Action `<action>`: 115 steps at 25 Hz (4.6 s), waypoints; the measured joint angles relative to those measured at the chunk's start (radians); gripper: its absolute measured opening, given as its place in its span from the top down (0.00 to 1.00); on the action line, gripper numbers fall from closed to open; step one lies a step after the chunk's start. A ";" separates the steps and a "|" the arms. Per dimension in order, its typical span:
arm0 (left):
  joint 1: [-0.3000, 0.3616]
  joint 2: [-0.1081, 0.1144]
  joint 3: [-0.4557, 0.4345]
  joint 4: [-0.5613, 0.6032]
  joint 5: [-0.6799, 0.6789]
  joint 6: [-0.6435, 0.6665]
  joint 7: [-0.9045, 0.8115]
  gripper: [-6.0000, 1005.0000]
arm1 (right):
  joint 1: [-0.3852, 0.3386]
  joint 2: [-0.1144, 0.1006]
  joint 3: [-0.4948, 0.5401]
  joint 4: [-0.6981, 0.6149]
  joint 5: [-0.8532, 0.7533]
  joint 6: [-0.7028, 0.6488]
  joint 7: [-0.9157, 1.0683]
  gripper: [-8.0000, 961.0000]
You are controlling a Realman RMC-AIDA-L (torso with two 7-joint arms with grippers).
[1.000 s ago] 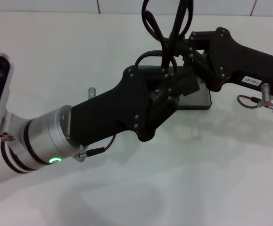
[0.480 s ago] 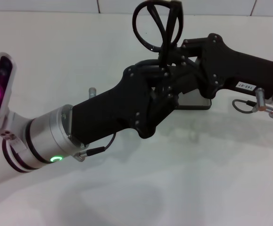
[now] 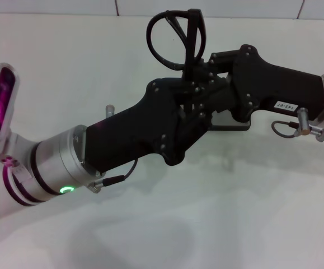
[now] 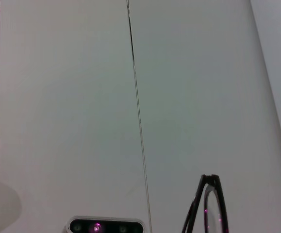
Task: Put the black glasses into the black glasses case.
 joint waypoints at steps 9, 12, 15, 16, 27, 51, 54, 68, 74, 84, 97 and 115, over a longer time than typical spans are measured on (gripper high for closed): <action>0.001 0.002 0.003 -0.002 0.002 0.003 0.000 0.90 | -0.007 0.000 0.007 0.000 0.006 0.011 0.000 0.95; 0.004 0.006 0.003 -0.008 0.007 0.019 0.000 0.90 | -0.009 -0.001 0.008 -0.001 0.007 0.027 -0.001 0.95; 0.019 0.011 0.000 -0.011 0.008 0.048 0.000 0.90 | -0.012 -0.006 0.012 -0.002 0.007 0.035 -0.001 0.95; 0.024 0.012 -0.002 -0.011 0.007 0.054 0.000 0.90 | -0.013 -0.007 0.016 -0.002 0.007 0.035 -0.002 0.95; 0.095 0.044 -0.066 -0.010 0.006 0.145 0.011 0.90 | -0.150 -0.014 0.016 -0.428 -0.301 0.102 0.165 0.95; 0.172 0.197 -0.122 0.135 0.268 0.238 0.014 0.90 | -0.207 0.000 -0.534 -1.376 -1.700 0.404 1.148 0.95; 0.165 0.199 -0.123 0.132 0.278 0.238 0.014 0.90 | -0.177 0.000 -0.615 -1.379 -1.820 0.421 1.222 0.94; 0.161 0.188 -0.176 0.108 0.289 0.238 0.013 0.90 | -0.157 0.000 -0.692 -1.250 -1.974 0.652 1.265 0.94; 0.161 0.186 -0.175 0.106 0.286 0.238 0.014 0.90 | -0.144 0.000 -0.703 -1.188 -1.990 0.710 1.275 0.94; 0.161 0.170 -0.209 0.091 0.295 0.236 0.014 0.90 | -0.131 0.000 -0.735 -1.134 -1.991 0.782 1.282 0.94; 0.171 0.160 -0.212 0.078 0.300 0.236 0.019 0.90 | -0.119 0.000 -0.732 -1.077 -1.991 0.857 1.301 0.94; 0.162 0.158 -0.213 0.077 0.301 0.236 0.022 0.90 | -0.092 0.000 -0.730 -1.025 -2.008 0.898 1.335 0.94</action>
